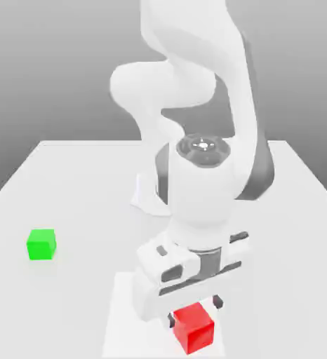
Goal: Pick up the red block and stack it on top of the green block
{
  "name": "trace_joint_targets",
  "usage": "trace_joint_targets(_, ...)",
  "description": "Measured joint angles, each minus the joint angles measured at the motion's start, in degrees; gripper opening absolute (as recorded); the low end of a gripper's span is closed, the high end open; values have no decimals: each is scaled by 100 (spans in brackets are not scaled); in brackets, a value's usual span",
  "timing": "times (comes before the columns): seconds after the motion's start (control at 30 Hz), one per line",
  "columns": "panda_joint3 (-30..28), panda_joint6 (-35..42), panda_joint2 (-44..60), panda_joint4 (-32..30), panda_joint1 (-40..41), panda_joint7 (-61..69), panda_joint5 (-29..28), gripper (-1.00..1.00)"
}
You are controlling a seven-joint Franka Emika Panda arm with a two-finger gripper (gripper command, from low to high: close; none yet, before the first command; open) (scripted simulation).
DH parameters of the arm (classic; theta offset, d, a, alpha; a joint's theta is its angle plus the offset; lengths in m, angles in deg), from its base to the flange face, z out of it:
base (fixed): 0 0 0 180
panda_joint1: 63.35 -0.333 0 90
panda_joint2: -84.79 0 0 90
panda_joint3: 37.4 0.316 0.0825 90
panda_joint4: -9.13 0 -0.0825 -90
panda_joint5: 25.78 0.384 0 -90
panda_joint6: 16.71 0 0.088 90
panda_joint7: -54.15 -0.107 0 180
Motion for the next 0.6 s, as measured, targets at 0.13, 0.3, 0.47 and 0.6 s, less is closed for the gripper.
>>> trace_joint_targets(0.13, 1, 5, 0, 0, 2, -6, -5, -100)
trace_joint_targets(0.3, -14, 289, -338, -53, -6, -33, -47, -100)
trace_joint_targets(0.47, -293, 899, -1245, -327, 275, 342, -294, -100)
trace_joint_targets(0.6, -899, 1006, -1821, -746, 1236, 1399, -711, -100)
